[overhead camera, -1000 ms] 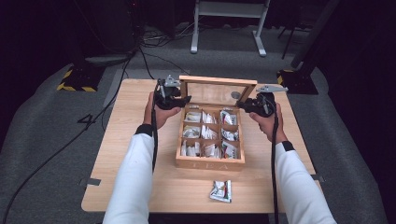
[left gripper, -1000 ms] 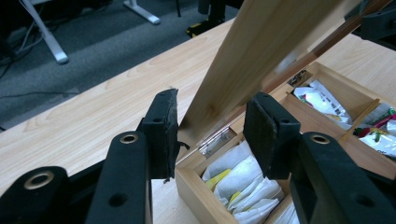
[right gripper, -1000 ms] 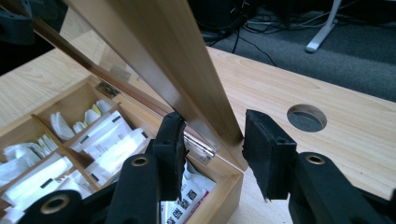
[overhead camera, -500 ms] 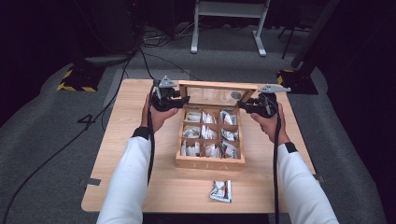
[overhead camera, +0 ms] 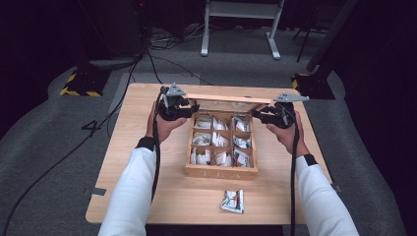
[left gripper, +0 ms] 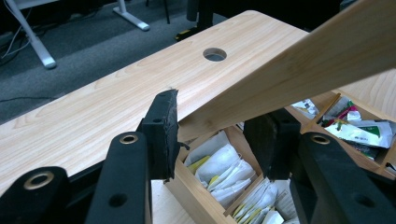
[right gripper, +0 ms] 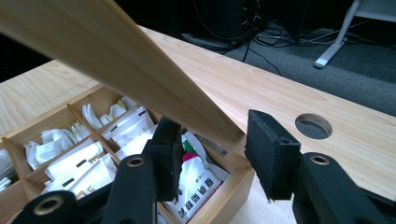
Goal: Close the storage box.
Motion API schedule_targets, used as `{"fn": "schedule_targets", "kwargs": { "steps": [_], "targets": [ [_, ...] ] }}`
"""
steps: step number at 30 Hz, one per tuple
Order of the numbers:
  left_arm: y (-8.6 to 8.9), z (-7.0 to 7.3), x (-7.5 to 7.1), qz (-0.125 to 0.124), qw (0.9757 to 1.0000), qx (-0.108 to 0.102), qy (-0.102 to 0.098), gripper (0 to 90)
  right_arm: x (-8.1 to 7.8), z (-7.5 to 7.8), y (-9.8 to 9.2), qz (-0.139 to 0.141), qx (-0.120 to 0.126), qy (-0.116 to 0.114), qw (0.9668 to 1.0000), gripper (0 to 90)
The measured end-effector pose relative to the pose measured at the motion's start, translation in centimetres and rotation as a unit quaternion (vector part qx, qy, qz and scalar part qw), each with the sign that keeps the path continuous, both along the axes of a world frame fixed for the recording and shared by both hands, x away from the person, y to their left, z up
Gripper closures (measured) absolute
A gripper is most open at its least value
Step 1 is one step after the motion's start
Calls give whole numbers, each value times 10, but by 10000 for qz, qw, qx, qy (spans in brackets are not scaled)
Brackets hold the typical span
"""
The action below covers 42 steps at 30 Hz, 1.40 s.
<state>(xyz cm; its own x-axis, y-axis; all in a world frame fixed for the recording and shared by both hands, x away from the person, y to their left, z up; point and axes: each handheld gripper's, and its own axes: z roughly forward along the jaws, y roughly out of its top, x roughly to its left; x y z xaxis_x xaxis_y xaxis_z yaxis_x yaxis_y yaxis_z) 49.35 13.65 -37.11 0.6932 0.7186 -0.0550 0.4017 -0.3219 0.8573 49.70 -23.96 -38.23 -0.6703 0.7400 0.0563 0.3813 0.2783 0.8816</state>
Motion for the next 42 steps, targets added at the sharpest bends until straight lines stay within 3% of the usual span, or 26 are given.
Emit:
{"fn": "schedule_targets", "kwargs": {
  "steps": [12,42],
  "targets": [
    [0,1,-12,-80,9998,157,-81,539,-11,1,-2,133,9,-37,9999,568],
    [4,2,-45,-252,9991,259,-199,526,-38,1,-6,367,-79,-133,9992,567]
  ]
}}
